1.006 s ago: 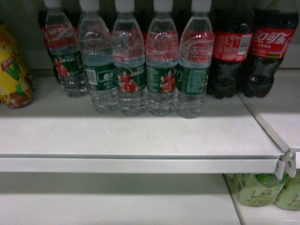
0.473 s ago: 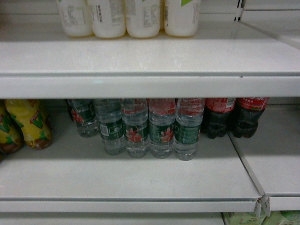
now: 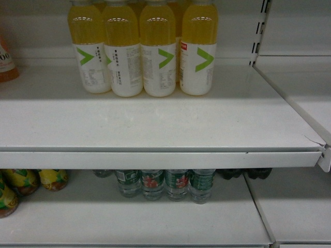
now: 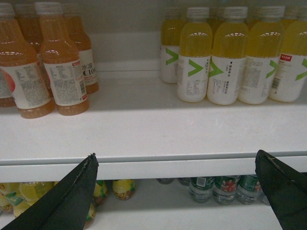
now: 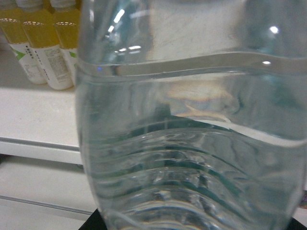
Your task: Move water from second to third shelf
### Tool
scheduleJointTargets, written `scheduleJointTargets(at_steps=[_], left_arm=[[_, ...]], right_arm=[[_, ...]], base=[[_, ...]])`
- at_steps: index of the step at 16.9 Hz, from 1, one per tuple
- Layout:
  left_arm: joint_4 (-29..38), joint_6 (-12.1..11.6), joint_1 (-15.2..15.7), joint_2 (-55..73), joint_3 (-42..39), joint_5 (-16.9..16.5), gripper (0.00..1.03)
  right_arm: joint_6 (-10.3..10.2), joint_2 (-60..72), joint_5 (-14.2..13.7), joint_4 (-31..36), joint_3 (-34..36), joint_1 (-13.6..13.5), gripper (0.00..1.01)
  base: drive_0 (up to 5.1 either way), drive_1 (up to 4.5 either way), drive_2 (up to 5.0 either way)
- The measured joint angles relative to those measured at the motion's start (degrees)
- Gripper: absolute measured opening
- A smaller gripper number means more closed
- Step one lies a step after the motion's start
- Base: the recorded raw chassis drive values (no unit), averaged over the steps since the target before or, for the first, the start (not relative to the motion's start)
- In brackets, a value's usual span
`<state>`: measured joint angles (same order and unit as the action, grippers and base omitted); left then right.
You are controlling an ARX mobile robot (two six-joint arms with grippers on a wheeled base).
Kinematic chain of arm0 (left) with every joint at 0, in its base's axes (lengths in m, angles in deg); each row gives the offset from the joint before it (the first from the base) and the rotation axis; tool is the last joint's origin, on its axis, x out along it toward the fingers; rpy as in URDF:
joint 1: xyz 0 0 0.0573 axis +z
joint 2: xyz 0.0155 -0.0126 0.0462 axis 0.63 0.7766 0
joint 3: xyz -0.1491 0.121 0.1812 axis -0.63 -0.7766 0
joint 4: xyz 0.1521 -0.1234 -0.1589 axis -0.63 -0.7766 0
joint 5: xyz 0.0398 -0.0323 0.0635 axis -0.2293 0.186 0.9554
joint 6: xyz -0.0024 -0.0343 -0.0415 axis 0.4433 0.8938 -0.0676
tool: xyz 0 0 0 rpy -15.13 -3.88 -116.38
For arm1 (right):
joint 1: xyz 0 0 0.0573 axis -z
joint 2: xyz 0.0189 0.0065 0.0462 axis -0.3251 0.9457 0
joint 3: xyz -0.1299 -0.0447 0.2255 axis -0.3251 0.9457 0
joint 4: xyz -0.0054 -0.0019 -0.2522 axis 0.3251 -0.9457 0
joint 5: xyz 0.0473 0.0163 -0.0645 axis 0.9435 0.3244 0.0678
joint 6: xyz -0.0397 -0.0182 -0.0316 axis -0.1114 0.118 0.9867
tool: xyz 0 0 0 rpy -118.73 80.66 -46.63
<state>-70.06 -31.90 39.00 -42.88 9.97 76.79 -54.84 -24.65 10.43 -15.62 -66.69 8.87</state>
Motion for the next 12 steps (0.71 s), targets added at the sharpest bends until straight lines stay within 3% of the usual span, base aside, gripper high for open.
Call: scheduleJointTargets(at_steps=[2,12], left_arm=[[0.0,0.0,0.0,0.0,0.0,0.0,0.98],[-0.1,0.0,0.0,0.0,0.0,0.0,0.98]], right_arm=[[0.0,0.0,0.0,-0.1,0.0,0.0,0.40],[0.0,0.0,-0.1,-0.3,0.0,0.0,0.40]], base=[[0.0,0.00,0.0],[-4.9,2.52,2.5]])
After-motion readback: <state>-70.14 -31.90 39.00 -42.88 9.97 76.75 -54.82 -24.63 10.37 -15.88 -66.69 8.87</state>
